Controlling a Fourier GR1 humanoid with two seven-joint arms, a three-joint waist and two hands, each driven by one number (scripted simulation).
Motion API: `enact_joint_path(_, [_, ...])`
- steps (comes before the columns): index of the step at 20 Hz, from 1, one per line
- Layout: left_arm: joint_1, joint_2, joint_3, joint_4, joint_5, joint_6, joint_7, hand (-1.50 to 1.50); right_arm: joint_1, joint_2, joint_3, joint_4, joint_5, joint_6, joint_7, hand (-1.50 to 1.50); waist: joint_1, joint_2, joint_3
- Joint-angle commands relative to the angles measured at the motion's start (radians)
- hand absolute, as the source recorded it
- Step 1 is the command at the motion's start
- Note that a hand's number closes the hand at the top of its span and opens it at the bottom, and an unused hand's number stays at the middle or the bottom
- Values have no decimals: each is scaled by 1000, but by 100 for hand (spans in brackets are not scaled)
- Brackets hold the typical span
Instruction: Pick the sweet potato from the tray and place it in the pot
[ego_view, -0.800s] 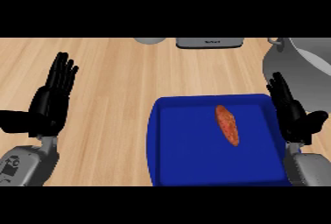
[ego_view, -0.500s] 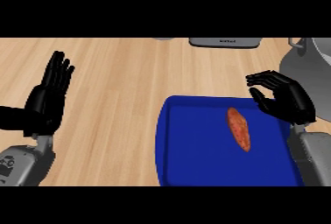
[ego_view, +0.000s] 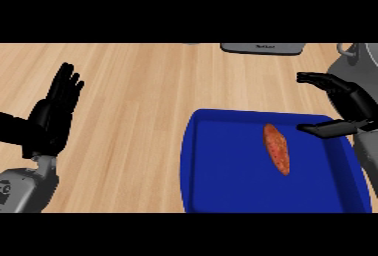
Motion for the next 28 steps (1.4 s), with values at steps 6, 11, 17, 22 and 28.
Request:
enact_joint_path(6, [-33, -12, 28, 30, -20, 24, 29, 0, -176, -150, 122, 129, 118, 244, -137, -150, -37, -11, -4])
enact_joint_path(11, [6, 3, 31, -6, -7, 12, 58, 0, -230, -219, 304, 36, 256, 286, -56, -150, -29, -16, -5])
enact_joint_path(17, [5, -1, 37, -16, -22, 10, 57, 0, -274, -205, 471, -47, 393, 251, 14, -150, -41, -17, -5])
enact_joint_path(22, [9, -14, 65, 39, -34, -13, 15, 0, -265, -182, 539, -75, 432, 273, 55, -150, -54, -17, -5])
enact_joint_path(28, [-3, -41, 73, 14, -57, -13, 59, 0, -206, -137, 537, -94, 465, 237, 65, -150, -58, -17, -4])
